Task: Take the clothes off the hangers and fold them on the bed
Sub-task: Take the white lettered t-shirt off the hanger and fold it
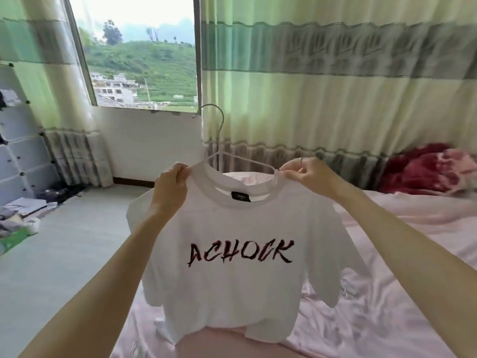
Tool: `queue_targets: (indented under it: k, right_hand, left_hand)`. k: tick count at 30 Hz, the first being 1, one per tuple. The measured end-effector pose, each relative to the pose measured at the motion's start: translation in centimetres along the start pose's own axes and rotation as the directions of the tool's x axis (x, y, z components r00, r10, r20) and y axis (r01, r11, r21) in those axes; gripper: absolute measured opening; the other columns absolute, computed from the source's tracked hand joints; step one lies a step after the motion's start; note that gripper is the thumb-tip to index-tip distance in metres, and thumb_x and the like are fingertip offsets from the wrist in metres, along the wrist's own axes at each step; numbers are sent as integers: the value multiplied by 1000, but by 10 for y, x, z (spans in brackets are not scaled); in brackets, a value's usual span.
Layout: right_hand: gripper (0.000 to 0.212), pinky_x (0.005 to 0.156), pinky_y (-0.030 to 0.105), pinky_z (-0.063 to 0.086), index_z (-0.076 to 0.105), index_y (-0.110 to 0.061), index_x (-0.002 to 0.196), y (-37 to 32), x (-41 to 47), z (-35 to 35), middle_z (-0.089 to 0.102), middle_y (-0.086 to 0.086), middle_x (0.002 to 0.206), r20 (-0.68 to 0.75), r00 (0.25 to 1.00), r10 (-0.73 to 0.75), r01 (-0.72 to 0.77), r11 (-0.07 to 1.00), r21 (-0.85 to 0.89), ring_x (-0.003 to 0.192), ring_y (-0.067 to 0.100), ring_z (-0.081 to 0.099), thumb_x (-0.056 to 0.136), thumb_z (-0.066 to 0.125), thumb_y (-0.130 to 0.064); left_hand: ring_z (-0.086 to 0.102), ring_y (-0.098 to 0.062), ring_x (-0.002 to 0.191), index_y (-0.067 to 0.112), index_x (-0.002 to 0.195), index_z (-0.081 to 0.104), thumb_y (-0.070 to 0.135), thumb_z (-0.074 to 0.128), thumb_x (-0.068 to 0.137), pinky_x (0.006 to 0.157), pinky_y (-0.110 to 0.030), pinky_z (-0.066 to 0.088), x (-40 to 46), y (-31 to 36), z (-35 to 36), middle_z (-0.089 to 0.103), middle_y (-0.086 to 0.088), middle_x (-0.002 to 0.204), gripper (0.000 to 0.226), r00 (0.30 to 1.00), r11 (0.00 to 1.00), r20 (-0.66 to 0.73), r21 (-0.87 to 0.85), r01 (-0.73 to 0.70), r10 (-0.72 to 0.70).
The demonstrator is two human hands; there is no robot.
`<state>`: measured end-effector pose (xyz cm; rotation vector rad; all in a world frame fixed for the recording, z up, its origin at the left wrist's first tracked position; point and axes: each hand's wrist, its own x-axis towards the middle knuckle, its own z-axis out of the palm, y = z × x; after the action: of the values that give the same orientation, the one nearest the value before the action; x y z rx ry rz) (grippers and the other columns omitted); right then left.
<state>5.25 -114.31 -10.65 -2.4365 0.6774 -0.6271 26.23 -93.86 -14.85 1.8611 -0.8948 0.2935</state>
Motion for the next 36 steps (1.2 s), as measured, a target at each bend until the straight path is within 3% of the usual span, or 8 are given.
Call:
queue_targets:
  k: [7, 11, 15, 20, 24, 30, 33, 36]
  right_hand:
    - [11, 77, 18, 48, 74, -14, 91, 59, -38, -5, 70, -6, 82, -20, 987, 157, -143, 939, 314, 71, -2, 61, 89, 63, -16]
    - [18, 75, 22, 48, 71, -7, 88, 75, -52, -15, 72, 1, 86, -46, 981, 189, -153, 897, 415, 71, 3, 63, 94, 55, -13]
    - [11, 70, 19, 46, 69, -7, 90, 89, -63, -16, 68, 6, 85, -10, 975, 224, -214, 942, 258, 69, 4, 61, 89, 63, -16]
    - [45, 76, 30, 44, 54, -15, 96, 112, -85, 6, 57, -1, 93, -61, 942, 331, -336, 919, -206, 88, 17, 56, 79, 65, -55]
    - [27, 78, 34, 45, 55, -9, 99, 125, -88, 26, 64, 9, 105, -141, 906, 399, -423, 851, -311, 98, 29, 59, 92, 49, -35]
    - [27, 72, 32, 41, 48, -12, 67, 135, -79, 13, 58, 5, 75, -239, 845, 478, -482, 875, 46, 80, 26, 55, 91, 45, -22]
    - [36, 61, 30, 35, 37, -14, 55, 114, -75, 6, 44, -1, 55, -339, 854, 395, -328, 914, 239, 57, 15, 41, 88, 48, -14]
    - [33, 59, 28, 34, 41, -10, 54, 84, -67, 0, 44, -1, 57, -319, 919, 231, -168, 962, 215, 60, 15, 42, 84, 53, -18]
  left_hand:
    - [57, -32, 90, -2, 102, 66, 9, 48, 97, 72, -25, 32, -6, 5, 45, 66, -18, 96, 22, 996, 999, 72, -5, -51, 51]
    - [53, -23, 84, -1, 101, 67, 7, 50, 95, 69, -19, 29, -21, 14, 69, 66, -18, 97, 21, 987, 995, 126, -14, -100, 101]
    - [56, -28, 84, -1, 94, 69, 3, 52, 93, 67, -20, 27, -41, 25, 101, 65, -18, 94, 18, 969, 990, 204, -10, -140, 139]
    - [57, -32, 90, -1, 96, 69, 4, 52, 94, 68, -20, 27, -49, 36, 115, 65, -19, 99, 18, 973, 992, 195, 2, -126, 124]
    - [58, -32, 92, -2, 96, 69, 4, 53, 93, 70, -19, 27, -50, 47, 125, 66, -20, 100, 18, 975, 990, 174, 3, -138, 135]
    - [55, -25, 83, 1, 91, 71, 6, 56, 91, 71, -22, 30, -57, 45, 136, 66, -12, 90, 16, 971, 984, 159, 2, -180, 177]
    - [52, -22, 74, 3, 86, 73, 13, 55, 91, 68, -27, 34, -63, 44, 141, 64, -9, 80, 21, 949, 970, 210, 9, -242, 235]
    - [54, -23, 75, 4, 83, 73, 16, 52, 89, 68, -28, 37, -65, 49, 146, 67, -9, 83, 24, 945, 967, 221, 19, -252, 242]
